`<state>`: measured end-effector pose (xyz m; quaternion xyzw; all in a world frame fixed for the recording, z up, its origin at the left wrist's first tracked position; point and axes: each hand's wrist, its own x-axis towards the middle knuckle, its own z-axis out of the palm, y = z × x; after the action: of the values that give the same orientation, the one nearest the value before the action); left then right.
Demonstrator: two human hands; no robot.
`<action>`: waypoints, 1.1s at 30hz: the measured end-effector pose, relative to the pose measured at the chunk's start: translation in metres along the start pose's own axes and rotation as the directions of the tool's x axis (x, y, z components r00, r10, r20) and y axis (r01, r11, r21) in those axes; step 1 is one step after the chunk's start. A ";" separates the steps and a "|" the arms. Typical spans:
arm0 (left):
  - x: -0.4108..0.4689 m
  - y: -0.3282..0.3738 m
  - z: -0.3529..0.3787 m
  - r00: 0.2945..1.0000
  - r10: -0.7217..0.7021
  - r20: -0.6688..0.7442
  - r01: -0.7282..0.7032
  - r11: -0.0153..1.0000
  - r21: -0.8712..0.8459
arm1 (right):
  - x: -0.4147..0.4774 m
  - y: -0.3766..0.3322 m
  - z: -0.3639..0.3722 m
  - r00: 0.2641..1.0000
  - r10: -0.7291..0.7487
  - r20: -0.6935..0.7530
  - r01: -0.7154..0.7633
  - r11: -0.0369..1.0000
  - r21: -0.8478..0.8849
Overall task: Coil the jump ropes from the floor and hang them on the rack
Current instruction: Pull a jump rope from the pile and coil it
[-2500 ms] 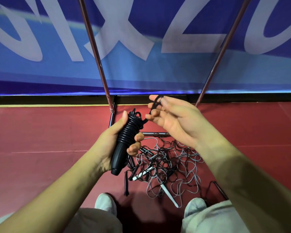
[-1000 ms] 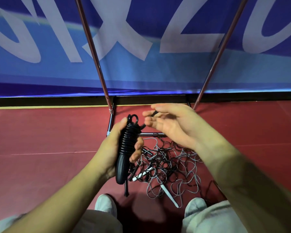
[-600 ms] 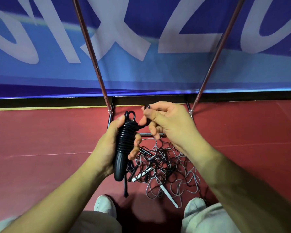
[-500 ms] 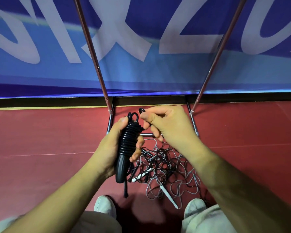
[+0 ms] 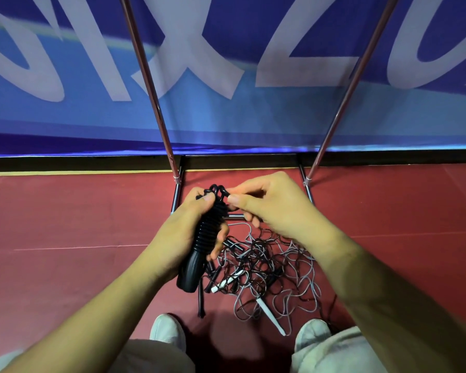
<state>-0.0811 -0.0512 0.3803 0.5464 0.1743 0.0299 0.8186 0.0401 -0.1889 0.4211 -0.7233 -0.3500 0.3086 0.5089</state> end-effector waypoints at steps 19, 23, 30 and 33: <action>-0.016 0.004 0.009 0.998 0.069 -0.007 -0.062 0.928 0.366 | 0.002 0.007 0.014 0.991 -0.030 -0.130 0.020 0.997 -0.079; -0.017 0.007 0.008 0.997 0.078 -0.018 -0.069 0.946 0.318 | 0.001 0.005 0.014 0.989 -0.049 -0.137 0.048 0.999 -0.016; -0.020 0.013 -0.006 0.972 0.233 -0.007 -0.152 0.656 0.739 | 0.004 0.006 0.009 0.998 0.063 0.016 -0.065 0.983 0.174; -0.019 0.014 -0.008 0.963 0.269 0.025 -0.177 0.558 0.810 | 0.007 0.006 0.005 0.999 0.045 0.006 -0.045 0.992 0.121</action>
<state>-0.0997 -0.0426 0.3951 0.8726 0.1394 0.0786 0.4615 0.0407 -0.1821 0.4135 -0.6982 -0.3150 0.3419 0.5444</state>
